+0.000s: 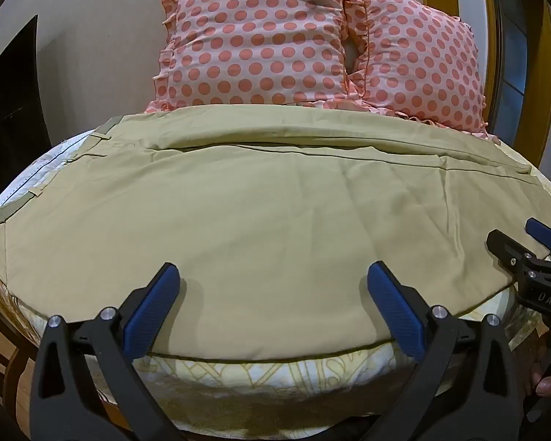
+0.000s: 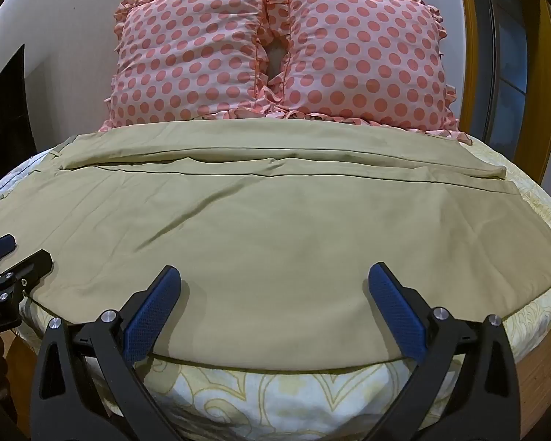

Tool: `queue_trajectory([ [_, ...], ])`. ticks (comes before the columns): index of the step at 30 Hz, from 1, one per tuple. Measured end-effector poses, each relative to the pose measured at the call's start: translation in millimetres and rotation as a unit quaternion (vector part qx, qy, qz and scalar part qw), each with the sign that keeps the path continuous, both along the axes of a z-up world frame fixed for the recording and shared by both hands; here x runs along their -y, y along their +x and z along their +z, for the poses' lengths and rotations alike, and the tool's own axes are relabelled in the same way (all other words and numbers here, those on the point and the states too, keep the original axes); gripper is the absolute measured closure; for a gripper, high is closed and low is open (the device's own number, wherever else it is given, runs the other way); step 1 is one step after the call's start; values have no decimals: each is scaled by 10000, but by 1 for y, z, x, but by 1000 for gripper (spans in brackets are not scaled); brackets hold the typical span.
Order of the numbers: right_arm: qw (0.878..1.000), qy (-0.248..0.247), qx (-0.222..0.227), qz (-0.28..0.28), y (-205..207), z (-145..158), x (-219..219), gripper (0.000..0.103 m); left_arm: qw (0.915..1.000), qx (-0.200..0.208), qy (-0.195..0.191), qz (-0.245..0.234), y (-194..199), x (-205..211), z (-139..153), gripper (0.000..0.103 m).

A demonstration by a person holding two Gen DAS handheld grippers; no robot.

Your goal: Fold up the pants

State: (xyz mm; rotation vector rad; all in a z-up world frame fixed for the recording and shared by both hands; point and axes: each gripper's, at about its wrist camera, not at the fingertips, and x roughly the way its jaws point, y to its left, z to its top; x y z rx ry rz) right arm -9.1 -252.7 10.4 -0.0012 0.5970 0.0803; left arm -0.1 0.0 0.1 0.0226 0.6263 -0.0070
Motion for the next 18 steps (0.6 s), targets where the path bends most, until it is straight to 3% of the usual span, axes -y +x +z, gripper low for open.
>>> queue_trajectory([
  [18, 10000, 13, 33, 2, -1, 0, -2, 1, 10000, 2, -2, -1, 0, 0, 0, 2],
])
